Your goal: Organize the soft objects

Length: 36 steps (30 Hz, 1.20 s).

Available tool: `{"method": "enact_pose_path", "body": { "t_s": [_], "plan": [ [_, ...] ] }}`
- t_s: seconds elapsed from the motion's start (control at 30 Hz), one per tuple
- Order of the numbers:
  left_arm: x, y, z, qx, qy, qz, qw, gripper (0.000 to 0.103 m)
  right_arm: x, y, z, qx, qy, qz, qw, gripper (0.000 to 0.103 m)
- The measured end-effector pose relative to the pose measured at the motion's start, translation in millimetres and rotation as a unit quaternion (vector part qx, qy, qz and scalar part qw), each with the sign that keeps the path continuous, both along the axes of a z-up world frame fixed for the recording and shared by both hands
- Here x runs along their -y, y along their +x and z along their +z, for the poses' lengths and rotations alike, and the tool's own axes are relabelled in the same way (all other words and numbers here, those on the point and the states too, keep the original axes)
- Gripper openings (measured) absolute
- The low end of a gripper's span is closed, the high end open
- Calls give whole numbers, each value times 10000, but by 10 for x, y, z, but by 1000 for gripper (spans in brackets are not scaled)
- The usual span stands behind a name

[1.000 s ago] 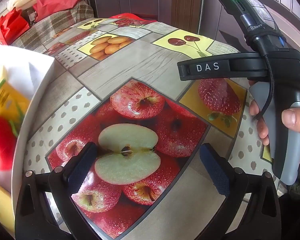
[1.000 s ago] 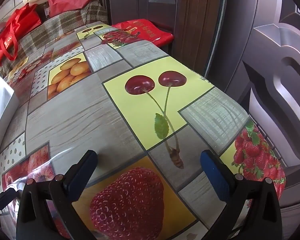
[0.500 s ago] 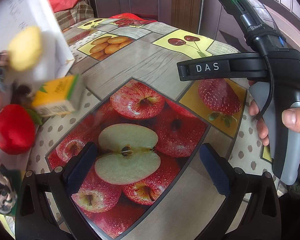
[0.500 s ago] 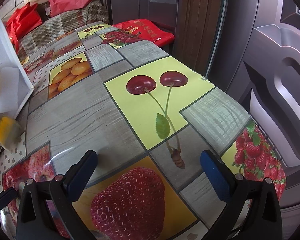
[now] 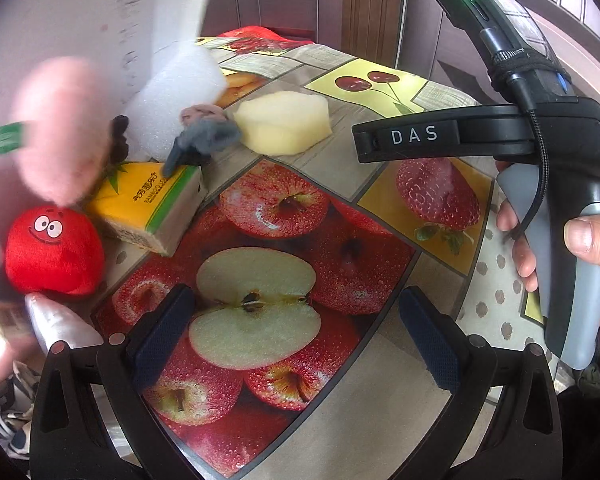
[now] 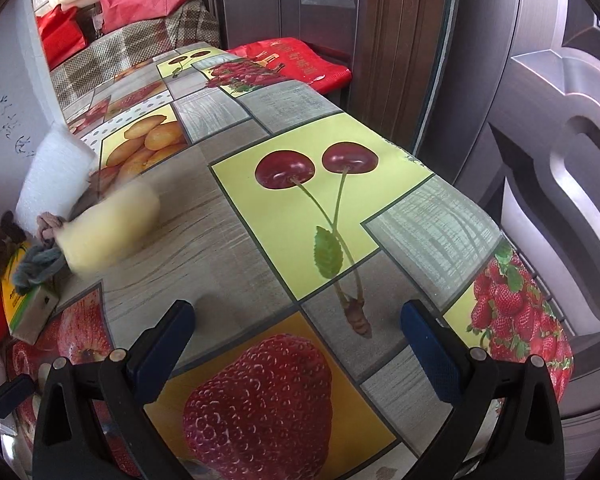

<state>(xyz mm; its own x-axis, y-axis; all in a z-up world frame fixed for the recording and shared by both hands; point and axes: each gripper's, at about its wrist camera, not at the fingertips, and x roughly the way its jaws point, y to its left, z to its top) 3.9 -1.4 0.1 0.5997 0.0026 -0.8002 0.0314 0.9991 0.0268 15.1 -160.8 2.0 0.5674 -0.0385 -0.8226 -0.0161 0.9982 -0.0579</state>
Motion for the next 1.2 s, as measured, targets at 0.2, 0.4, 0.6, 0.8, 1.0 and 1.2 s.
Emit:
{"method": "enact_pose_path", "body": {
  "t_s": [0.2, 0.4, 0.6, 0.8, 1.0, 1.2],
  "plan": [
    [3, -22, 4, 3, -9, 0, 10000, 102, -11, 7, 0, -2, -3, 4, 10000, 103],
    [-5, -28, 3, 1, -11, -1, 10000, 102, -7, 5, 0, -3, -3, 3, 10000, 103],
    [-22, -33, 7, 4, -21, -2, 10000, 102, -25, 3, 0, -3, 3, 7, 10000, 103],
    [-20, -33, 7, 3, -19, -2, 10000, 102, -30, 4, 0, -3, 5, 8, 10000, 103],
    [-20, -33, 8, 3, -18, -1, 10000, 102, -24, 4, 1, -5, 5, 9, 10000, 103],
    [-19, -33, 8, 4, -16, -1, 10000, 102, -33, 2, 2, -3, 10, 5, 10000, 103]
  ]
}}
